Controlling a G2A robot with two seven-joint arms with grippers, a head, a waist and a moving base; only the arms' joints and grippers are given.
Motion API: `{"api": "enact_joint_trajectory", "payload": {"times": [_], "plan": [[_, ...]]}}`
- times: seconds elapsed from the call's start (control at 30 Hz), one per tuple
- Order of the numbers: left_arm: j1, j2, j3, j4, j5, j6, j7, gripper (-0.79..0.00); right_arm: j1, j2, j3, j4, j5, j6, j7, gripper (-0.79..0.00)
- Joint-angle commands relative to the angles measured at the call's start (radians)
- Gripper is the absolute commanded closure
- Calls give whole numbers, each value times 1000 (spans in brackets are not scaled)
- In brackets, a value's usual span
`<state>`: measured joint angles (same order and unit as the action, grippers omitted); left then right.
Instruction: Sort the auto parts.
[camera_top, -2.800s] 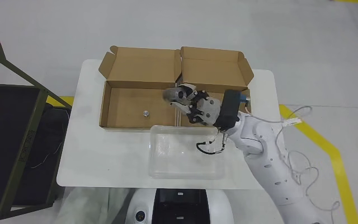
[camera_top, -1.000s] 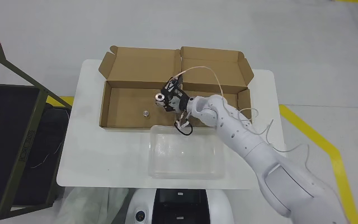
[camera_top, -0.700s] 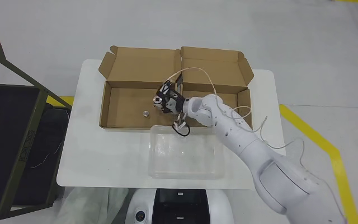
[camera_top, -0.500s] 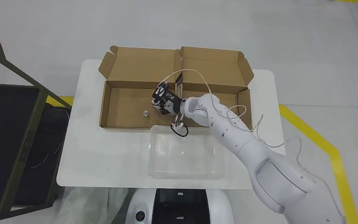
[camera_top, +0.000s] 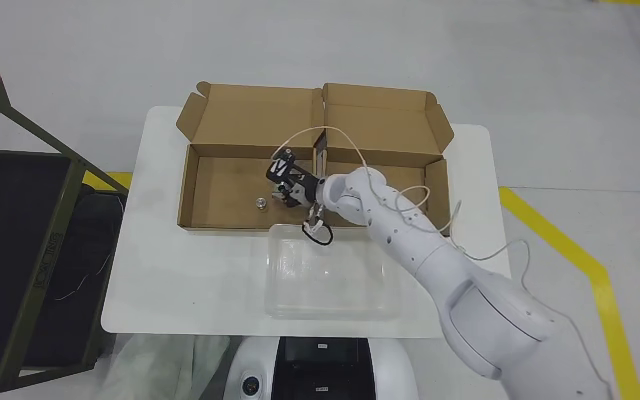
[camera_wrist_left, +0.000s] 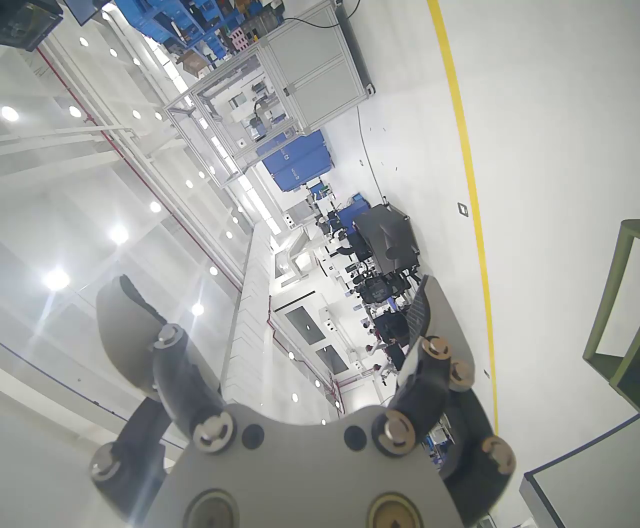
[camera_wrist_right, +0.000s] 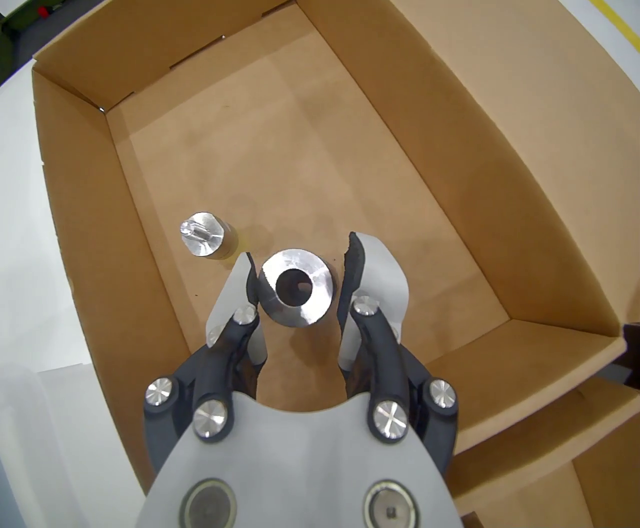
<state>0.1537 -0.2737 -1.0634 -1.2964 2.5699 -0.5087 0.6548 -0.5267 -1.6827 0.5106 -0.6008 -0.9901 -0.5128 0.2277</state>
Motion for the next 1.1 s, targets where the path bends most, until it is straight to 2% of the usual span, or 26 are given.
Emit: {"api": "enact_joint_trajectory", "payload": {"times": [0.0, 0.3, 0.53, 0.73, 0.93, 1.07], "plan": [[0, 0, 0, 0, 0, 0, 0, -785, 1, -3, 2, 2, -3, -2, -1, -357], [0, 0, 0, 0, 0, 0, 0, -785, 5, 5, 31, -65, -40, 2, -31, -416], [0, 0, 0, 0, 0, 0, 0, -785, -46, 53, 103, -228, -80, 6, -48, -446], [0, 0, 0, 0, 0, 0, 0, -785, -160, 122, 212, -454, -138, 11, -6, -468], [0, 0, 0, 0, 0, 0, 0, -785, -328, 195, 352, -689, -197, -23, 76, -536], [0, 0, 0, 0, 0, 0, 0, -785, -432, 231, 442, -815, -226, -36, 96, -542]]}}
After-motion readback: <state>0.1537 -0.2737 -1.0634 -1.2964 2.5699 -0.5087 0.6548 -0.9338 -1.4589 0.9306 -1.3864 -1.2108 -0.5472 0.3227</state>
